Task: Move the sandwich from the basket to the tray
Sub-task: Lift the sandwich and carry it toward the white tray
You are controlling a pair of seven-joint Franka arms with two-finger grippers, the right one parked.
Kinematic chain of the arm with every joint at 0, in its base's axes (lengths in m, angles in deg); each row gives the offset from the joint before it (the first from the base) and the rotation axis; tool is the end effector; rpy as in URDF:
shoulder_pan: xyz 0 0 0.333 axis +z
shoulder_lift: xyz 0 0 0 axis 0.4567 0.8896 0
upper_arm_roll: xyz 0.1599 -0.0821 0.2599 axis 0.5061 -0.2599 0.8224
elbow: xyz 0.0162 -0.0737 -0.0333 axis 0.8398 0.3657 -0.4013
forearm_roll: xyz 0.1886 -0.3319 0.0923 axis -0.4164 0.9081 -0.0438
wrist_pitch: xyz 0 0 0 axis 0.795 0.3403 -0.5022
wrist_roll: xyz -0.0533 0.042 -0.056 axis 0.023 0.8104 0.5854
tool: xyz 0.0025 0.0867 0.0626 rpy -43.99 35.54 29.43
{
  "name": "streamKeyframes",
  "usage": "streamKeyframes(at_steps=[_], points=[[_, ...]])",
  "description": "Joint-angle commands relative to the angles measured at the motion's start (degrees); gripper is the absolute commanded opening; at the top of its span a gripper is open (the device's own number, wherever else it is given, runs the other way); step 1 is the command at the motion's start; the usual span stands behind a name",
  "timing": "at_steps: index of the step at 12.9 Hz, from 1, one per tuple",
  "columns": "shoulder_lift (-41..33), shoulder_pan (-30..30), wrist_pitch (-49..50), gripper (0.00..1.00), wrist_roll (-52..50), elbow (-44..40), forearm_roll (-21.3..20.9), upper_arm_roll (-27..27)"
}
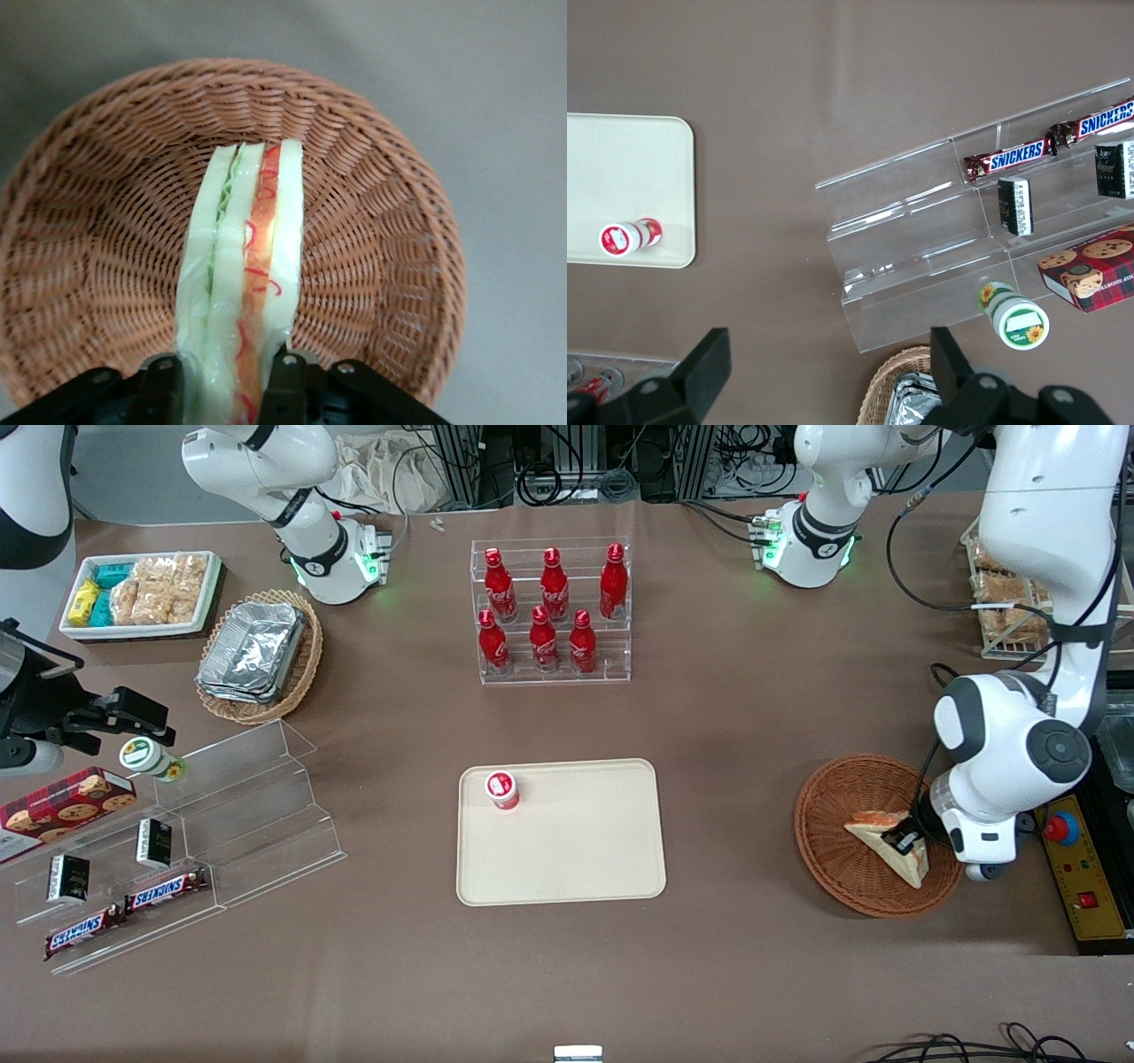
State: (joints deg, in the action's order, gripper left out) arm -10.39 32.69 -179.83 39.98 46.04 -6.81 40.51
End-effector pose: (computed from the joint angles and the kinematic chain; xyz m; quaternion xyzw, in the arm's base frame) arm 0.6405 0.0162 0.2929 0.9272 0.3734 0.0191 0.0216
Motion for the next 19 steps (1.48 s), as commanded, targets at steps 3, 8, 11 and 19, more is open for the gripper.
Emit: streamKeyframes(at_steps=[3,8,11,19], points=[[-6.35,-0.5,28.68,0.0,-1.45,-12.91,-4.95,-2.58],[-6.26,-0.59,48.53,0.0,-2.76,-26.92,-7.16,-16.27],[-3.91,-2.95,45.83,0.0,-2.77,-26.93,-7.25,-25.7],[14.89,-18.77,20.61,0.0,-6.11,-27.09,-16.38,-25.54]])
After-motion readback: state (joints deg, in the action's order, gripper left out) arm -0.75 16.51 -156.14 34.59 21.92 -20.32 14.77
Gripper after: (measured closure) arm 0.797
